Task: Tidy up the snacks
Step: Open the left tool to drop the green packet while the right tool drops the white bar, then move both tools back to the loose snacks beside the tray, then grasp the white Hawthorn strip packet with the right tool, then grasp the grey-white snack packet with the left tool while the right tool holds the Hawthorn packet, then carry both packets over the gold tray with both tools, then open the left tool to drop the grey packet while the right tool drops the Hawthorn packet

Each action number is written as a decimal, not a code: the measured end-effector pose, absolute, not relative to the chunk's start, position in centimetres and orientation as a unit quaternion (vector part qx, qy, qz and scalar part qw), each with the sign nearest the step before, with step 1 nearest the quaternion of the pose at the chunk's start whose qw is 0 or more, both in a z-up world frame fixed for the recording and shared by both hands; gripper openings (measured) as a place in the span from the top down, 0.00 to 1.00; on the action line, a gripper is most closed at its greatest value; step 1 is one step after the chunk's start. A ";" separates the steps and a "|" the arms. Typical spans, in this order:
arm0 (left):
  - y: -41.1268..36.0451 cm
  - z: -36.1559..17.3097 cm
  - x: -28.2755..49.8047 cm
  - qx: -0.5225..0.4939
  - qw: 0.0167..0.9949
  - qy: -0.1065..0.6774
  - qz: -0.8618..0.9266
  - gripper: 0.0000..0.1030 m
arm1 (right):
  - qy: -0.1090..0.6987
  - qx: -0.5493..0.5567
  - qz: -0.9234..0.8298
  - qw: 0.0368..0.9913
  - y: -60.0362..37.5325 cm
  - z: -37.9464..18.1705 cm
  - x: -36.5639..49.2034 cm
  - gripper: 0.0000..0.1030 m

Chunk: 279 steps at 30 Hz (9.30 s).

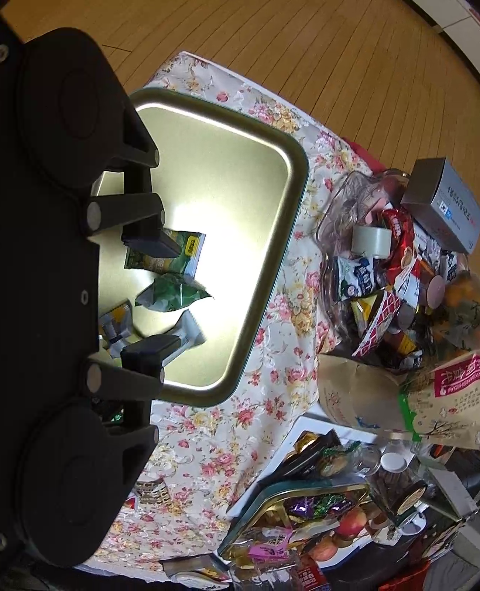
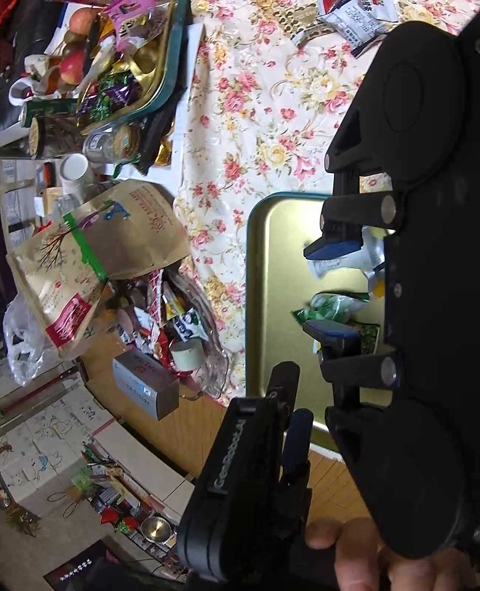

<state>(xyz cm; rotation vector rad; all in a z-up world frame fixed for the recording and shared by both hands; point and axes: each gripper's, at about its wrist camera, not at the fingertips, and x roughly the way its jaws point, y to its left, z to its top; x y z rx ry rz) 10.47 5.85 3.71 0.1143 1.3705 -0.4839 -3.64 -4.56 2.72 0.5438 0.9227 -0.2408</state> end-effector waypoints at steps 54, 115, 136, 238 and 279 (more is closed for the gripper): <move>-8.3 1.4 -1.0 0.196 0.673 0.628 -0.339 0.50 | 0.446 0.369 -0.315 0.752 -19.6 1.6 -18.8 0.59; -12.9 0.8 -4.6 0.209 0.633 0.649 -0.366 0.50 | 0.542 0.178 -0.259 0.779 -21.1 -6.4 -22.2 0.50; -14.2 0.8 -4.7 0.186 0.642 0.648 -0.365 0.50 | 0.520 0.183 -0.273 0.788 -21.8 -6.2 -21.6 0.77; -11.3 3.0 -2.9 0.211 0.689 0.602 -0.345 0.58 | 0.408 0.378 -0.340 0.758 -24.1 1.3 -23.0 0.79; 5.1 4.8 10.6 0.058 0.758 0.610 -0.225 0.57 | 0.479 0.278 -0.165 0.816 -8.9 1.6 -7.4 0.79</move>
